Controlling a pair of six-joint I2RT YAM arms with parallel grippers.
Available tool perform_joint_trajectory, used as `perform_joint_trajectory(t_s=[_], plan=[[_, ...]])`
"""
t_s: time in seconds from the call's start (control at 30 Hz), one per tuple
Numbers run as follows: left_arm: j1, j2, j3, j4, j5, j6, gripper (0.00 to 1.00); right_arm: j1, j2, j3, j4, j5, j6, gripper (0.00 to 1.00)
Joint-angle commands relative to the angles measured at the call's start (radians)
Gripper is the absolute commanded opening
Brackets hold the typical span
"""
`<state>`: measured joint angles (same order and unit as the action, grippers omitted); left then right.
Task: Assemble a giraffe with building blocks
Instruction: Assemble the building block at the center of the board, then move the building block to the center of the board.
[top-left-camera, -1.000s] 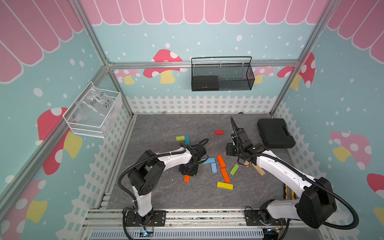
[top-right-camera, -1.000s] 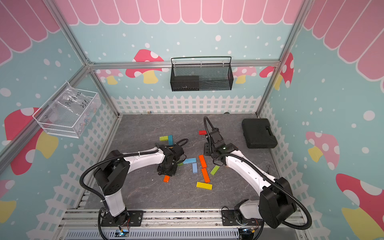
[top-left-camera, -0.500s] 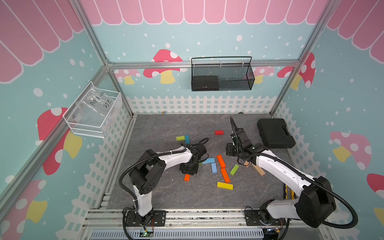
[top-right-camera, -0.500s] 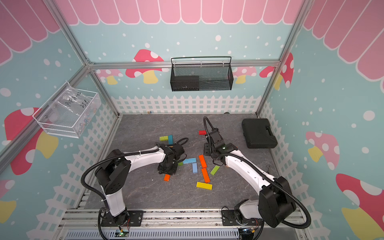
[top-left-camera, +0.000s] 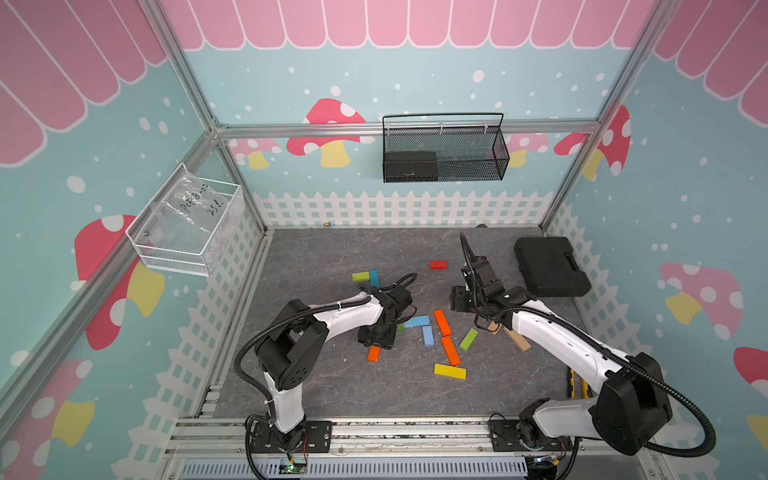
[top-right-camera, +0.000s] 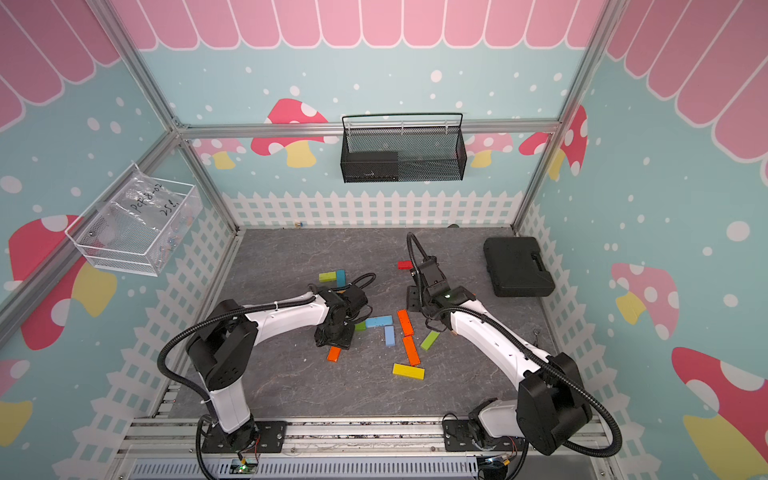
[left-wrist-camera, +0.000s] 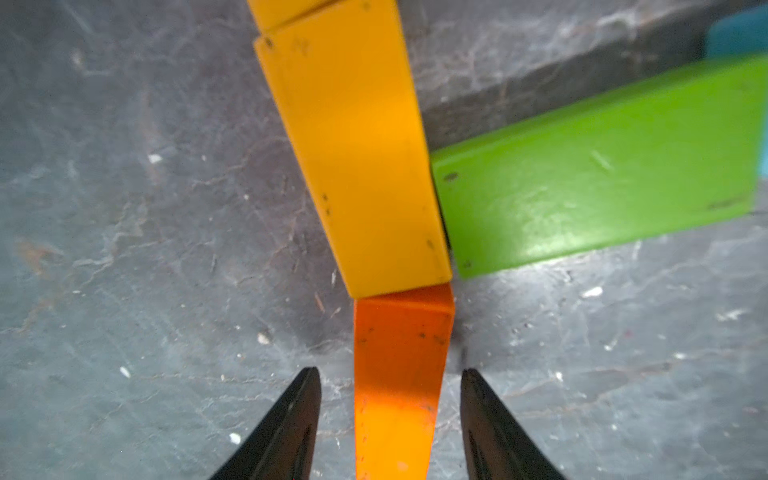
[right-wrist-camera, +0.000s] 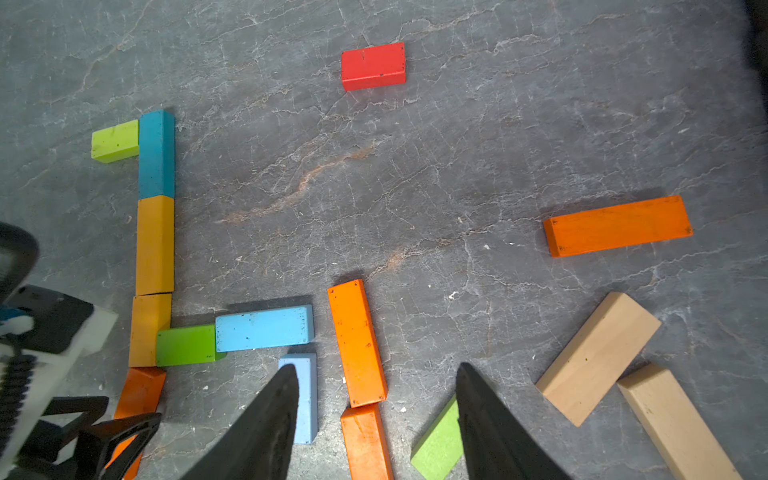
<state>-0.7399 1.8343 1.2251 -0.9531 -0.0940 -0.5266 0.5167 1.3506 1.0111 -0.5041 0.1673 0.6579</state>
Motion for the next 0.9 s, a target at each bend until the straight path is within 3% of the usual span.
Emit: perform_joint_trajectory(t_s=[0.0, 0.2, 0.43, 0.6, 0.87], plan=[[0.001, -0.113, 0.050, -0.031, -0.019, 0.014, 0.62, -0.003, -0.003, 0.024, -0.002, 0.015, -0.009, 0.64], [-0.010, -0.294, 0.194, -0.135, -0.069, 0.019, 0.64, -0.003, 0.011, 0.080, -0.026, 0.035, -0.047, 0.64], [-0.010, -0.486, 0.281, -0.138, -0.139, 0.012, 0.64, -0.027, 0.115, 0.239, -0.090, 0.063, -0.152, 0.63], [0.007, -0.559, 0.260, -0.137, -0.215, -0.032, 0.64, -0.047, 0.226, 0.345, -0.129, 0.023, -0.191, 0.64], [0.058, -0.650, 0.121, -0.087, -0.156, -0.102, 0.64, -0.039, 0.284, 0.302, -0.150, -0.086, -0.196, 0.61]])
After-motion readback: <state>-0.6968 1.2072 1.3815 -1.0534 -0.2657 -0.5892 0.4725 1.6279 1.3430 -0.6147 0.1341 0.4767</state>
